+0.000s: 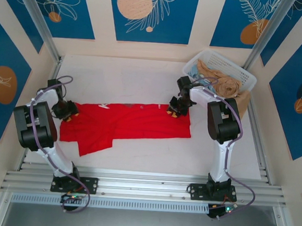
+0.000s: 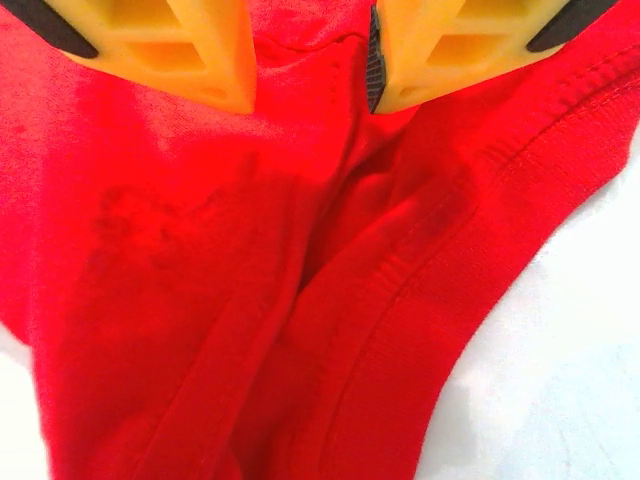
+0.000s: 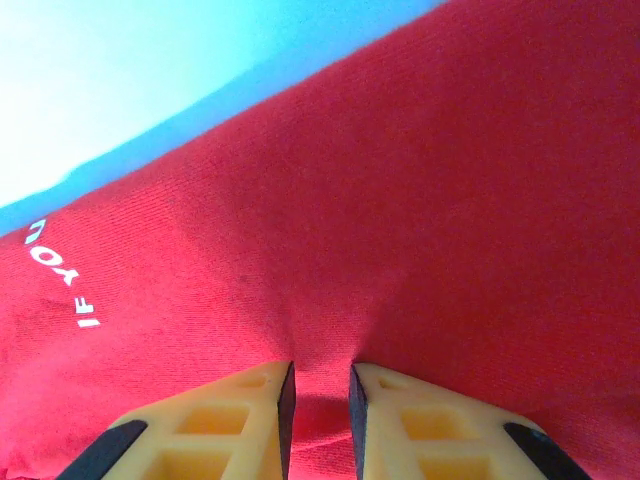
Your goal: Fold and stack the t-shirts
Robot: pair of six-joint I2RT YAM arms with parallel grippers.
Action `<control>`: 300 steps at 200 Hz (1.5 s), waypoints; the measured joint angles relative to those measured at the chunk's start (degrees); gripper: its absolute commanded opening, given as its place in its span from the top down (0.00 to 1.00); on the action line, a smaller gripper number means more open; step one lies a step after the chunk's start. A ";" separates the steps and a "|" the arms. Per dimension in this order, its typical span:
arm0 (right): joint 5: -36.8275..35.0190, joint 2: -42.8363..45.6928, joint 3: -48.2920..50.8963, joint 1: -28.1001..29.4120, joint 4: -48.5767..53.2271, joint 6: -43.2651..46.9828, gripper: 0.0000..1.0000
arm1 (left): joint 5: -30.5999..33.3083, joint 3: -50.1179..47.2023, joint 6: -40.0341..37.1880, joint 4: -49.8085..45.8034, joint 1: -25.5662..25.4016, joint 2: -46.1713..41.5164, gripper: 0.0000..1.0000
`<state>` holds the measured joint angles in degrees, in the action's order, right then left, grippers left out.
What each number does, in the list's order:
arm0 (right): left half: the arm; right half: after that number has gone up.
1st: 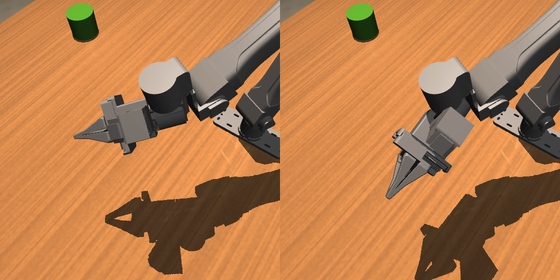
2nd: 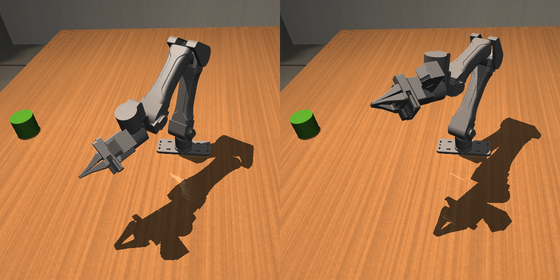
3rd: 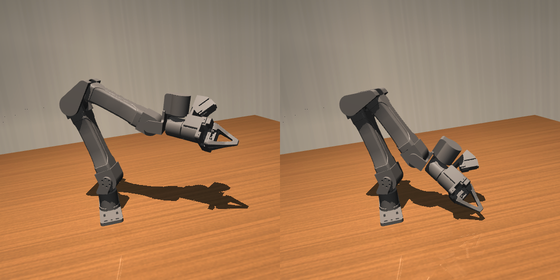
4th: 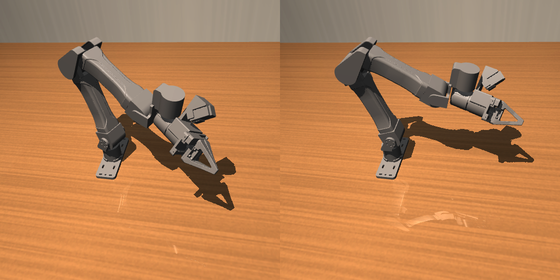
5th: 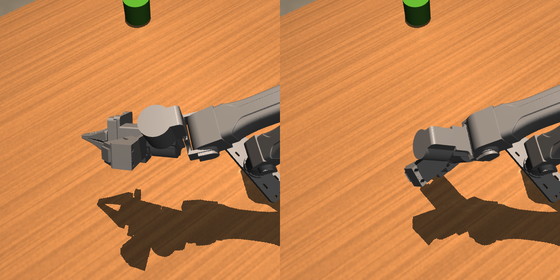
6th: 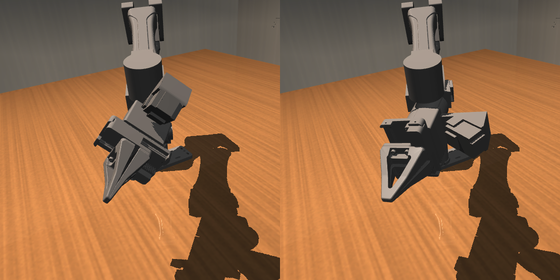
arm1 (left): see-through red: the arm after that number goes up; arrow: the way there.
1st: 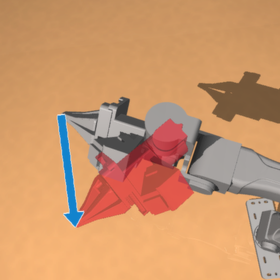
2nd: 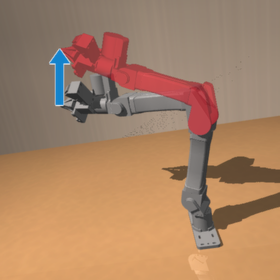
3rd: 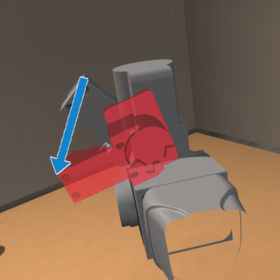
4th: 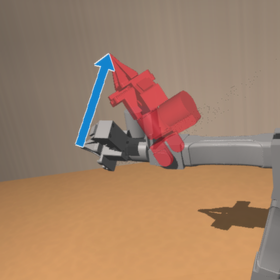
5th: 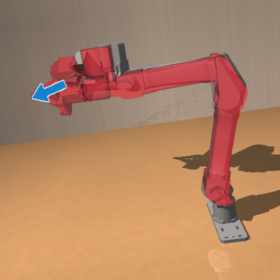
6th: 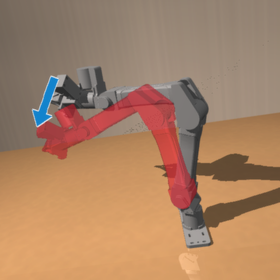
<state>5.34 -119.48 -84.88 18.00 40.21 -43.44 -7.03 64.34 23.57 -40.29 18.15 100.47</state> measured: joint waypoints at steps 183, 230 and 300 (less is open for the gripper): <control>-0.72 -0.74 -1.38 0.04 2.34 -0.02 0.77 | 4.85 -6.21 1.60 -2.36 0.00 -8.17 1.00; -0.92 -0.74 -1.49 0.28 2.60 0.00 0.76 | 7.15 -6.34 2.36 -3.37 0.00 -7.93 0.66; -2.08 0.90 -2.86 2.14 3.02 2.29 0.65 | 9.73 -12.57 8.87 -6.73 -4.79 -23.30 0.52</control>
<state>3.27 -118.58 -87.74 20.14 43.22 -41.15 2.70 51.77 32.45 -47.03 13.37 77.17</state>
